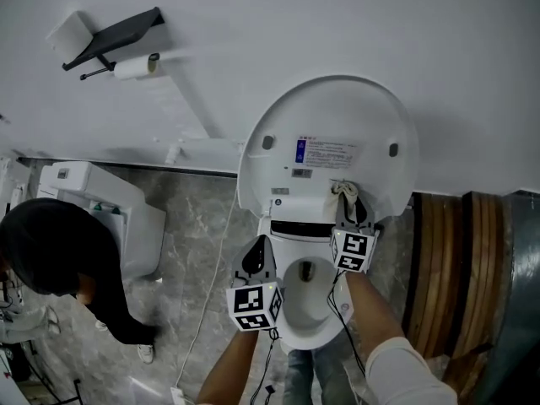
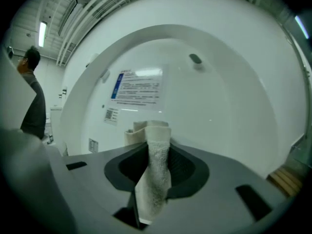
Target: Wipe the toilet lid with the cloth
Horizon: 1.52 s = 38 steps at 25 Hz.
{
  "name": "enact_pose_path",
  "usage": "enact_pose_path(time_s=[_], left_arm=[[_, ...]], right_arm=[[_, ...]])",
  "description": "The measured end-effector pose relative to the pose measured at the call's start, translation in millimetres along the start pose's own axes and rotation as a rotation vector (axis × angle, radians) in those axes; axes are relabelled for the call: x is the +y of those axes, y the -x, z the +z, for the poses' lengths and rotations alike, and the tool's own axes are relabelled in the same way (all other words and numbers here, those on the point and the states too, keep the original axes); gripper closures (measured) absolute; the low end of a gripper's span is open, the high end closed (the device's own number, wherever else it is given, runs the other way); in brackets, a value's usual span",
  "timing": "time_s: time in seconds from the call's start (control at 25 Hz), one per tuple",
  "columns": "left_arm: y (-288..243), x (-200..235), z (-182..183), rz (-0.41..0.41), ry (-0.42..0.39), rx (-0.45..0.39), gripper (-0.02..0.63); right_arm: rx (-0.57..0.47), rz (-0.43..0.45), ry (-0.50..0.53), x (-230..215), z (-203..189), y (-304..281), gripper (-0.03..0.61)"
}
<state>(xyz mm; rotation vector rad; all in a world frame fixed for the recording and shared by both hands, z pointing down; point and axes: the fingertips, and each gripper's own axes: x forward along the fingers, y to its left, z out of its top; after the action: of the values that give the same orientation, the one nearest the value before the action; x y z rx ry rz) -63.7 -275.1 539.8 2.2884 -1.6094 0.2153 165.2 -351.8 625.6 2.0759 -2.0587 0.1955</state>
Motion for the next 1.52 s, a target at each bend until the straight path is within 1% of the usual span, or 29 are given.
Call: enact_pose_path(time_s=[0.2, 0.4, 0.48, 0.64, 0.8, 0.92, 1.0, 1.08, 1.16, 1.24, 1.36, 1.4, 1.48, 1.52], left_arm=[[-5, -23, -4, -0.038, -0.016, 0.012, 0.612], [-5, -34, -6, -0.055, -0.039, 0.016, 0.612], [-3, -33, -7, -0.05, -0.041, 0.018, 0.612], [2, -30, -5, -0.041, -0.039, 0.017, 0.612], [6, -27, 1, -0.026, -0.038, 0.005, 0.613], [8, -25, 11, -0.014, -0.035, -0.006, 0.614], [11, -27, 26, -0.018, -0.039, -0.025, 0.612], [15, -32, 52, -0.029, -0.051, -0.06, 0.612], [18, -39, 85, -0.043, -0.07, -0.099, 0.613], [16, -42, 123, -0.045, -0.102, -0.143, 0.612], [6, -48, 179, -0.037, -0.169, -0.204, 0.613], [1, -52, 194, -0.046, -0.198, -0.213, 0.613], [-15, -63, 218, -0.093, -0.261, -0.208, 0.598], [-26, -68, 226, -0.125, -0.295, -0.193, 0.543]], right_arm=[[0.022, -0.195, -0.079, -66, -18, 18, 0.479], [0.04, -0.339, -0.131, -99, -26, 28, 0.479], [0.047, -0.363, -0.141, -104, -28, 30, 0.479], [0.056, -0.372, -0.156, -104, -28, 32, 0.479], [0.048, -0.341, -0.169, -94, -19, 37, 0.479], [0.02, -0.271, -0.177, -71, 6, 54, 0.48], [0.005, -0.21, -0.183, -53, 28, 75, 0.48], [-0.001, -0.134, -0.186, -39, 52, 102, 0.48], [0.007, -0.065, -0.174, -30, 75, 135, 0.48], [0.02, -0.02, -0.152, -28, 97, 163, 0.48], [0.033, 0.007, -0.161, -37, 122, 199, 0.48], [0.033, 0.009, -0.174, -41, 128, 210, 0.48], [0.032, 0.008, -0.202, -48, 136, 232, 0.48], [0.032, 0.006, -0.214, -52, 138, 242, 0.48]])
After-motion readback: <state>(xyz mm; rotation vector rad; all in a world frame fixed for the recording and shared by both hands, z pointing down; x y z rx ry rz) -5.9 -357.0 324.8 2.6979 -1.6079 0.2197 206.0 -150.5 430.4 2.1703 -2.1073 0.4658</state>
